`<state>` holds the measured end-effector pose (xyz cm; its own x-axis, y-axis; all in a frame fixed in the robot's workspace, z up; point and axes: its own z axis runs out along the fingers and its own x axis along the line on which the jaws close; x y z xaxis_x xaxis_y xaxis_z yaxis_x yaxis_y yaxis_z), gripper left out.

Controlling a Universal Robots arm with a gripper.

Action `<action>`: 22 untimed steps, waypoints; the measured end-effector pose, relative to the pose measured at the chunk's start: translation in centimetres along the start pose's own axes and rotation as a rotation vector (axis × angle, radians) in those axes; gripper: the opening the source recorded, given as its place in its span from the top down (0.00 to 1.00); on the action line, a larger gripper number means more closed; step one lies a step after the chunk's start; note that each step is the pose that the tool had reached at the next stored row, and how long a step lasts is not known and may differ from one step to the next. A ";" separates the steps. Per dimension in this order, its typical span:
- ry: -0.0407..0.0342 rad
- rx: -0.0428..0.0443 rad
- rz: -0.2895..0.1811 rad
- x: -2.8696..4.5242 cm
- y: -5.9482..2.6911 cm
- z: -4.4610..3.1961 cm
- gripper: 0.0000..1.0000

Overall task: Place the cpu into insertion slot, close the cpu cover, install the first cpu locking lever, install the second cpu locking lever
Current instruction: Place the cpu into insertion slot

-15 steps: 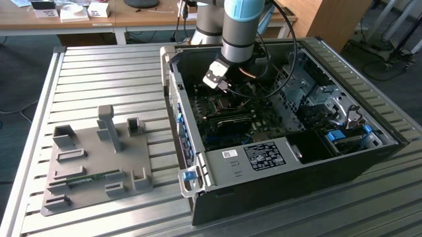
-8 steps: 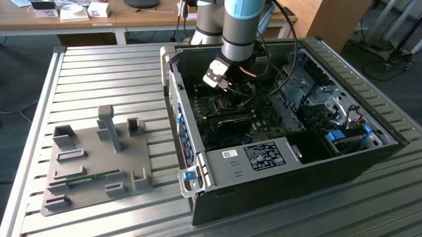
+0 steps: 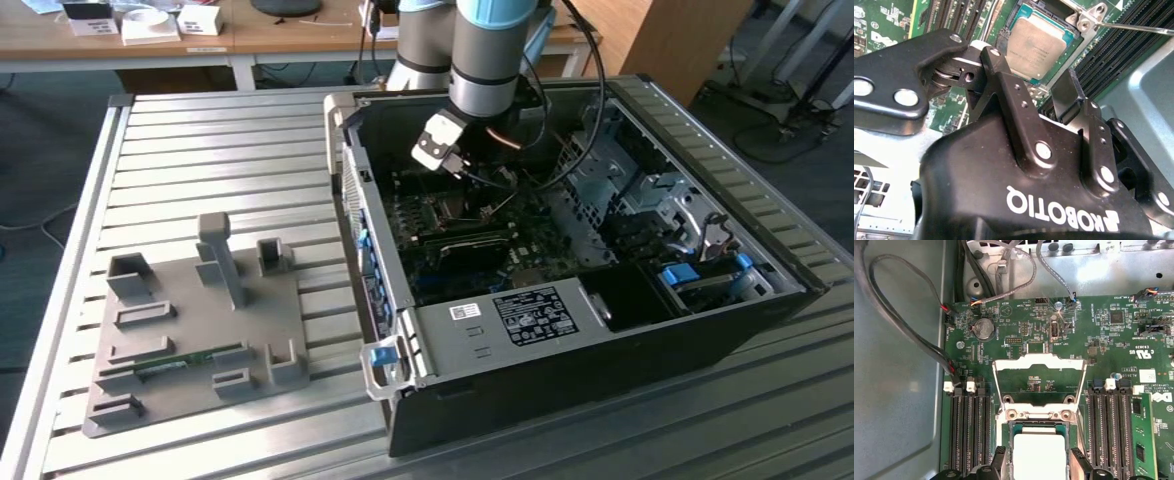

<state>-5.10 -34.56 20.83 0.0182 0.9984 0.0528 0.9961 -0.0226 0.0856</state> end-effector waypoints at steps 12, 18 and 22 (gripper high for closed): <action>-0.0008 0.0000 0.000 0.00 0.00 -0.01 0.59; -0.0011 0.0000 0.000 0.00 0.00 -0.01 0.82; -0.0014 0.0000 0.000 0.00 0.00 -0.01 0.89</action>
<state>-5.10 -34.57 20.84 0.0182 0.9985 0.0514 0.9961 -0.0225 0.0857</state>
